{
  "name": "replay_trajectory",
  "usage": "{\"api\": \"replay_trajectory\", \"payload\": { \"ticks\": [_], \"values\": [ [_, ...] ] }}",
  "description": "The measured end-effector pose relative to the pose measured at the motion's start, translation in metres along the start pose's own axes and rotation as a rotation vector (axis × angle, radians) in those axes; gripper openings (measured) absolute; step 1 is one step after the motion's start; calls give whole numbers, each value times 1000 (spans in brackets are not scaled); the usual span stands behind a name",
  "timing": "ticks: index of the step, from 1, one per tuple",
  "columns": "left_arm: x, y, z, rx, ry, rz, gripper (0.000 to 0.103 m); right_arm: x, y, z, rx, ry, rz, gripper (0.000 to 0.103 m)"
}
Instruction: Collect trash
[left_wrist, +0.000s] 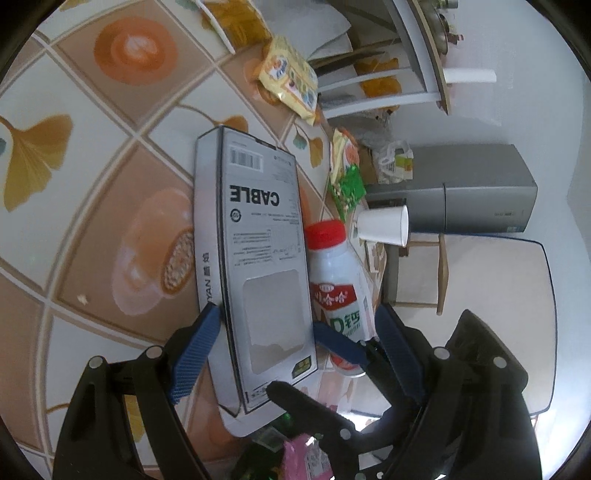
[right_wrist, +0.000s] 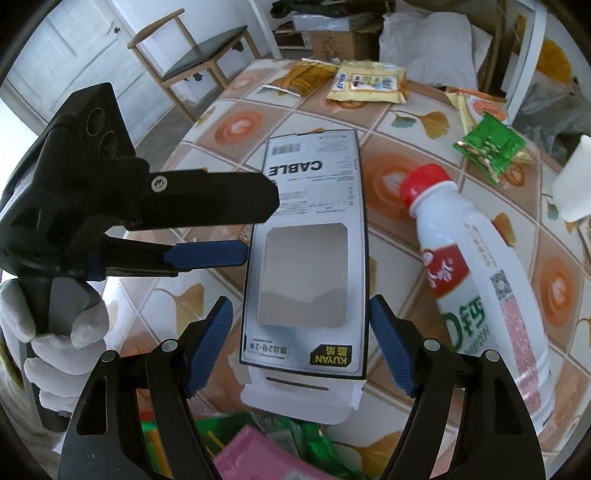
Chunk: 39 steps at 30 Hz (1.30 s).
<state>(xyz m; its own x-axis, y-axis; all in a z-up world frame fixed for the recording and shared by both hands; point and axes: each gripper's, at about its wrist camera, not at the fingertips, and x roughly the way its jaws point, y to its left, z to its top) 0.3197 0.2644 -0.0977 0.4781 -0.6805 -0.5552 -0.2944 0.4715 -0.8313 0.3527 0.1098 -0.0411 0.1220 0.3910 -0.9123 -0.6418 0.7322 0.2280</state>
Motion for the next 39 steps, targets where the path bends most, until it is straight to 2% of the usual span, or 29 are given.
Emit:
{"api": "replay_trajectory", "payload": {
  "ticks": [20, 30, 36, 39],
  "values": [
    [-18, 7, 27, 19, -103, 46, 83, 14, 17, 15, 65, -3, 100, 74],
    [-30, 7, 33, 75, -147, 116, 83, 22, 41, 16, 73, 19, 184, 74],
    [-39, 11, 33, 91, -131, 120, 83, 23, 58, 11, 39, 28, 218, 74],
    [-40, 7, 29, 131, -119, 152, 83, 10, 56, 2, 30, 5, 209, 74]
  ]
}}
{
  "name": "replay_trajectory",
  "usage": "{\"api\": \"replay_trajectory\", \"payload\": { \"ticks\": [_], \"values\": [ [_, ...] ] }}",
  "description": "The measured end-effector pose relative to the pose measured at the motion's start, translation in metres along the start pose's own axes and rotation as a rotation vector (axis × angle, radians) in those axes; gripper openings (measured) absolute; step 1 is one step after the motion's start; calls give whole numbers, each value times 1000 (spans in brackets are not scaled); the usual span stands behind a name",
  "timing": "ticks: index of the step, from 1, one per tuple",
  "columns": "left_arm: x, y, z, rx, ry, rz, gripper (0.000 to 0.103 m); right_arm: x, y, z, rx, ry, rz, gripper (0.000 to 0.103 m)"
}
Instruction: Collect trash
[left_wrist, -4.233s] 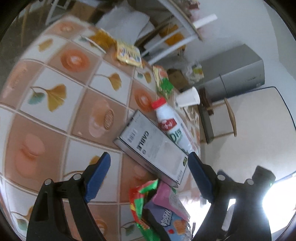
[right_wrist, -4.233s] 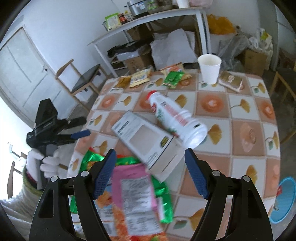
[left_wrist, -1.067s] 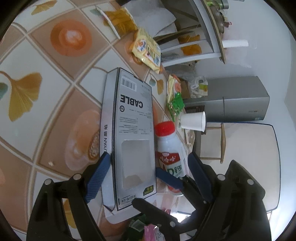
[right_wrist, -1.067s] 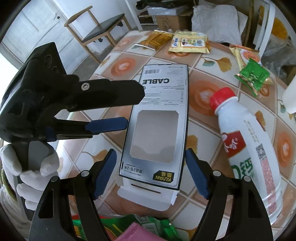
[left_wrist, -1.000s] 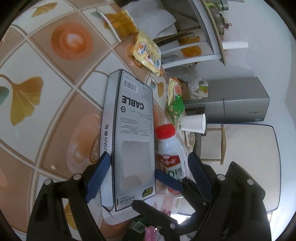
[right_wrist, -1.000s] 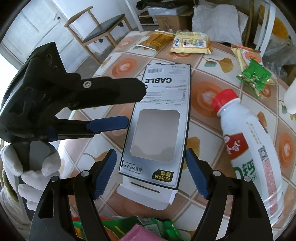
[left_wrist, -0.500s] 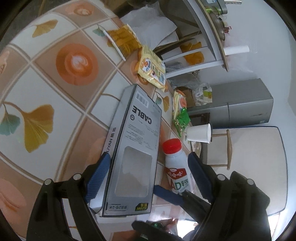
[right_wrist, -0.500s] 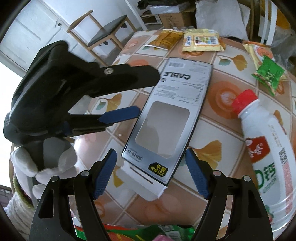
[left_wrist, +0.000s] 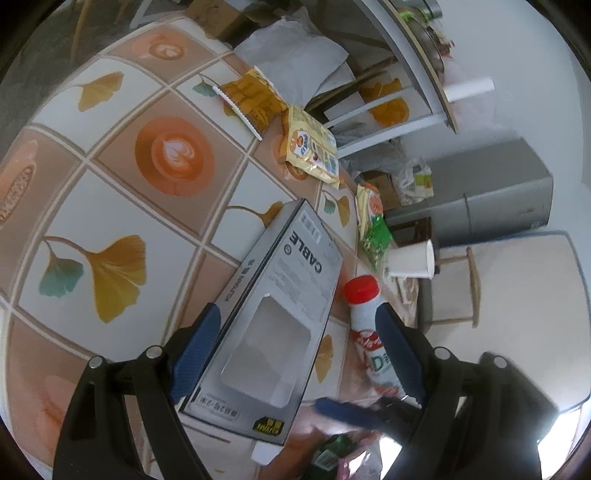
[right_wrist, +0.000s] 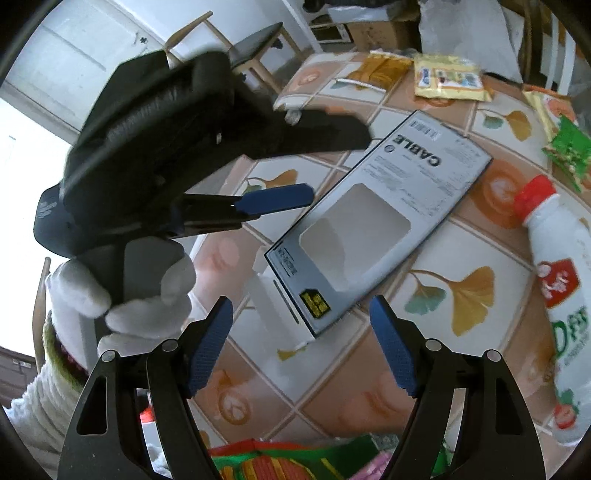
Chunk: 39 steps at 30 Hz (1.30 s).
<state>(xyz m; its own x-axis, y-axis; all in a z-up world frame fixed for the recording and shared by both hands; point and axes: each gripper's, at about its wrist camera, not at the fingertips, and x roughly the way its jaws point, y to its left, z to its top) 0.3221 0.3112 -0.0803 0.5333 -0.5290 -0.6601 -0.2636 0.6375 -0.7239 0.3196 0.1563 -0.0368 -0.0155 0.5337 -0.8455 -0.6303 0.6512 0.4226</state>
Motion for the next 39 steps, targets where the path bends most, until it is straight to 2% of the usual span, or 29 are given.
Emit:
{"api": "replay_trajectory", "payload": {
  "ticks": [5, 8, 12, 16, 20, 24, 33, 39],
  "values": [
    [-2, -25, -12, 177, -3, 102, 83, -32, -11, -22, 2, -56, -47, 74],
    [2, -45, -22, 331, -16, 202, 84, -53, -21, -36, 8, -94, -84, 74],
    [16, -66, -40, 561, -29, 363, 84, -82, -38, -51, 5, -150, -183, 74],
    [30, -70, -52, 666, -16, 440, 84, -95, -59, -46, -4, -190, -282, 79],
    [39, -69, -54, 693, -16, 487, 84, -88, -83, -36, -19, -185, -383, 80],
    [46, -70, -53, 687, -13, 505, 84, -78, -103, -28, -36, -142, -440, 80],
    [55, -69, -53, 700, -22, 527, 84, -54, -123, -23, -38, -30, -437, 80],
    [58, -69, -52, 706, -25, 554, 84, -48, -133, -23, -17, 4, -420, 78]
  ]
}}
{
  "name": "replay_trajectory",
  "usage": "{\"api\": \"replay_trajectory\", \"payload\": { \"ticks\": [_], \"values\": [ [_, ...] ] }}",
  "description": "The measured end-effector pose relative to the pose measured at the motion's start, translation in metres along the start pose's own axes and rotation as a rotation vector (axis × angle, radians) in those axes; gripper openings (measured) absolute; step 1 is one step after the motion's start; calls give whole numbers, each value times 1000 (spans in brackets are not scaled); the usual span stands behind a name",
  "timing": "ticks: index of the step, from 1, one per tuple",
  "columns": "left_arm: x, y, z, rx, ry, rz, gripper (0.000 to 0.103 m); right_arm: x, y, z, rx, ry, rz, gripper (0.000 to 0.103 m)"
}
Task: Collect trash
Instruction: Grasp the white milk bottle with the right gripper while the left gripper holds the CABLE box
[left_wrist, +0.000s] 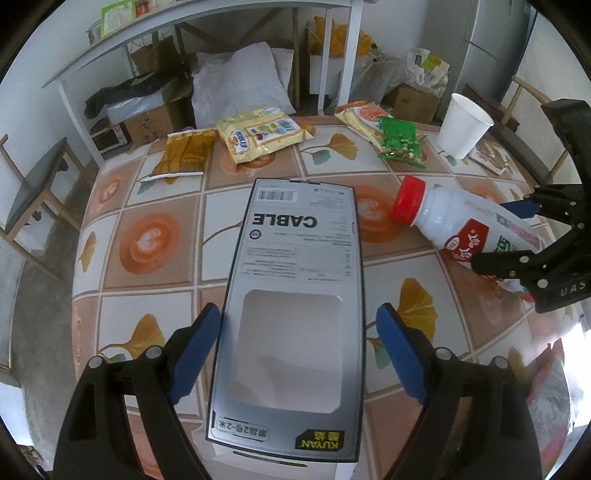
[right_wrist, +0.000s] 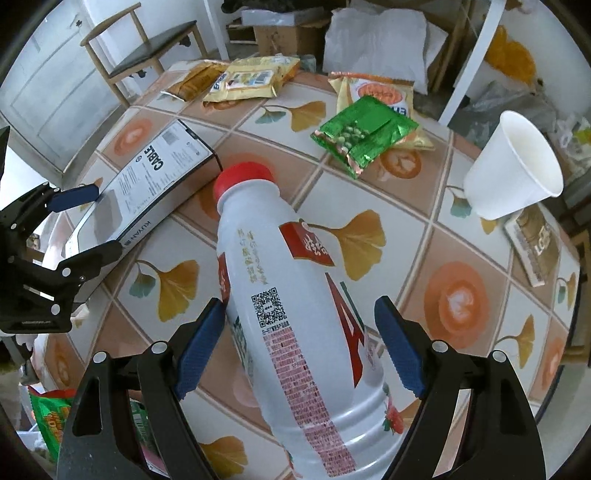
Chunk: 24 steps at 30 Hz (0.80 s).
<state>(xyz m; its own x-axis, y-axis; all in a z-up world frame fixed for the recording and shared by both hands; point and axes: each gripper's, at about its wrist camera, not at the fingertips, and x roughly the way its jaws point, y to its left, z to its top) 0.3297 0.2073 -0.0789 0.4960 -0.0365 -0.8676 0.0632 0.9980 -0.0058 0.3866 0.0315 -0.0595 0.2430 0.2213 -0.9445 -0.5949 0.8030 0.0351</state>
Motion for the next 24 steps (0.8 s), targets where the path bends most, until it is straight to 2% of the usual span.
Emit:
{"api": "replay_trajectory", "payload": {
  "ticks": [10, 24],
  "values": [
    [11, 8, 0, -43, 42, -14, 84, 5, 5, -1, -21, 20, -26, 73],
    [9, 7, -2, -65, 28, -22, 83, 7, 8, 0, -11, 27, -32, 70]
  ]
}}
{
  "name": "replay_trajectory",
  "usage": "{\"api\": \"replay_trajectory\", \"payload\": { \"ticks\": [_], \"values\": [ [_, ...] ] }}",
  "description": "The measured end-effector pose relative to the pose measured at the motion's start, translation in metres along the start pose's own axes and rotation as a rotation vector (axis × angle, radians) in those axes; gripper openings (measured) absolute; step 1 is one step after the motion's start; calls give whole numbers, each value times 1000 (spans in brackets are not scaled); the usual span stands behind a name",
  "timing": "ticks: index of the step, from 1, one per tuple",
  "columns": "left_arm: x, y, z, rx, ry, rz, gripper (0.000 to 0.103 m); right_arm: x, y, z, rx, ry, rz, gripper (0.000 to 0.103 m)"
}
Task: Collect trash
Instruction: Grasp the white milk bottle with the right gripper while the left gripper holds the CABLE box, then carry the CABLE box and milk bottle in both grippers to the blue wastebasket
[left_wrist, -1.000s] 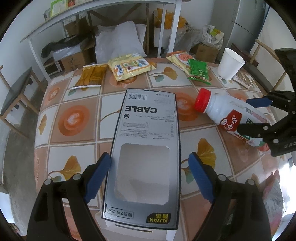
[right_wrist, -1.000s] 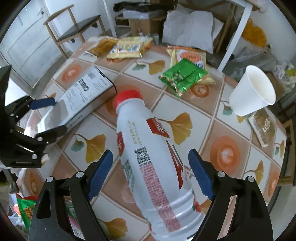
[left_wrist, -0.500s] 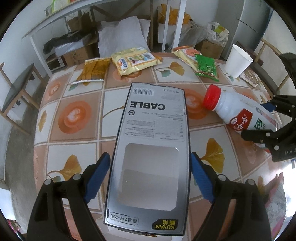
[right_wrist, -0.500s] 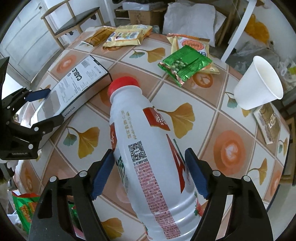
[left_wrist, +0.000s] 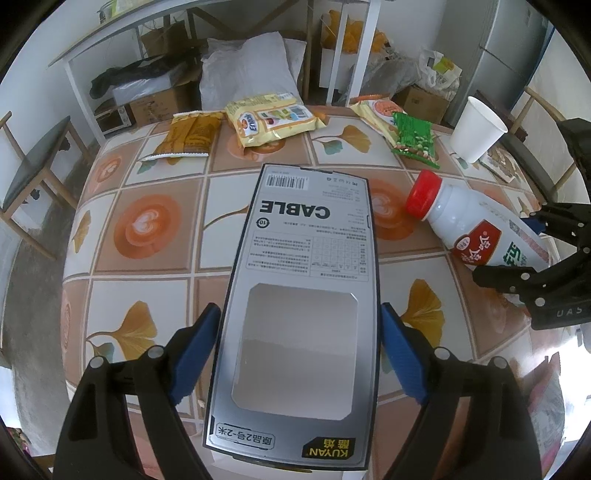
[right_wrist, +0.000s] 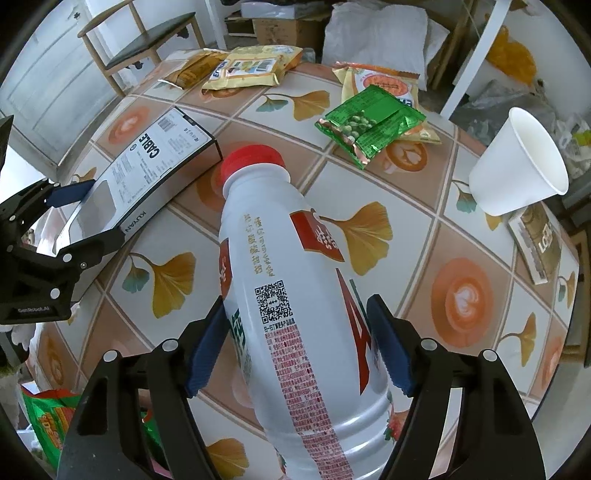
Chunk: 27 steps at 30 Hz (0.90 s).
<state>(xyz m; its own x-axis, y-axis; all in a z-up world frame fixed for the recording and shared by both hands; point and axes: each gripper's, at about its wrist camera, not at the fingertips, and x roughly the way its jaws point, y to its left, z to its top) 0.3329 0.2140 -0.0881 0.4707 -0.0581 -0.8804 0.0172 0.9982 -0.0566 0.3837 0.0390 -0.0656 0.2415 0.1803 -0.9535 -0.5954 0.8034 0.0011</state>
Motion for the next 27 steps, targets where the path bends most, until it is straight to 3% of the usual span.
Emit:
{"api": "replay_trajectory", "payload": {
  "ticks": [27],
  "values": [
    [-34, 9, -14, -71, -78, -38, 82, -21, -21, -13, 167, -35, 57, 68]
  ]
}}
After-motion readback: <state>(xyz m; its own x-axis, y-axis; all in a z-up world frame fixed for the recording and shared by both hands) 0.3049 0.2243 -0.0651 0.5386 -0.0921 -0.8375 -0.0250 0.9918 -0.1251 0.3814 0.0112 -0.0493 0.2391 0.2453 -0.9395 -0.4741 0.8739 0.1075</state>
